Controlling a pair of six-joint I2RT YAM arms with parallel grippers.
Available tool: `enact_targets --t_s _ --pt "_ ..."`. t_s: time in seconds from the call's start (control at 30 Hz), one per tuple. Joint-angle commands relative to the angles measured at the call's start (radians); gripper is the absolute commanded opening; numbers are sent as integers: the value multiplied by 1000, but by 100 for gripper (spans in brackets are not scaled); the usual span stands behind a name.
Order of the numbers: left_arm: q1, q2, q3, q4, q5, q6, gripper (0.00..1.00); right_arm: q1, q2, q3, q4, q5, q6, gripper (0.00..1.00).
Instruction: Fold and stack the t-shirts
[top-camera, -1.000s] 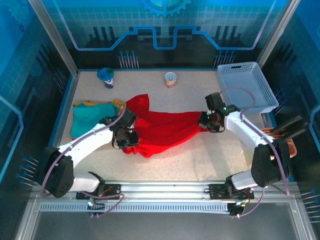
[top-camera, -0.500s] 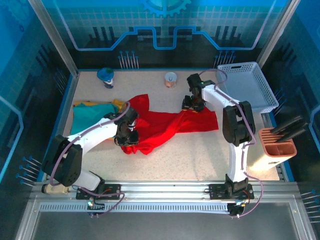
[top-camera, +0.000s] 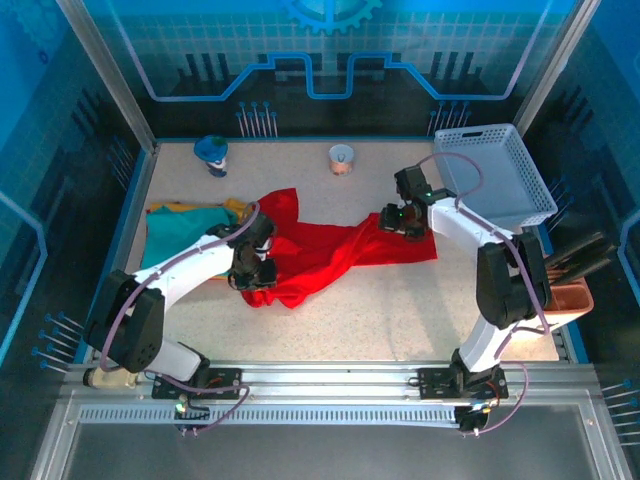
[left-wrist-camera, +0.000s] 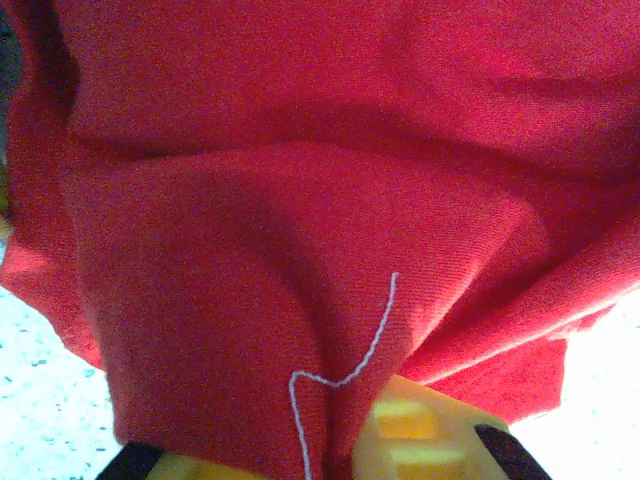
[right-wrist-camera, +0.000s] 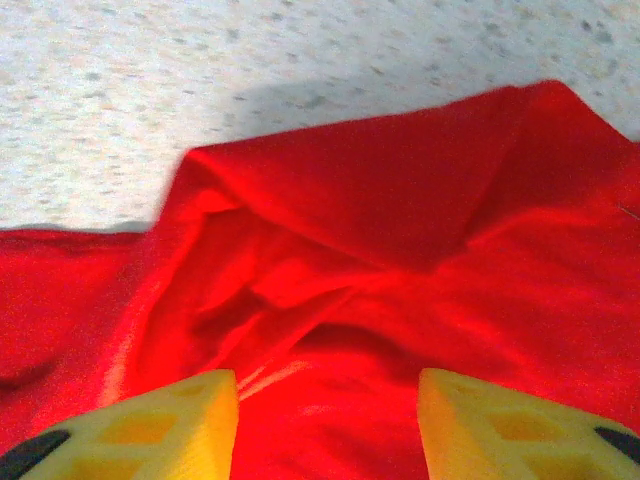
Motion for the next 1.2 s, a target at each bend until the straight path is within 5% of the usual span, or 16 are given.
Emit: enact_targets --t_s 0.0,0.57,1.17 --pt "8 -27 -21 -19 13 11 13 -46 45 -10 50 -38 -7 49" --pt "8 -39 -32 -14 22 -4 13 -66 277 324 5 -102 -24 42" --pt "8 -29 -32 -6 31 -10 13 -156 150 51 72 -78 -38 26"
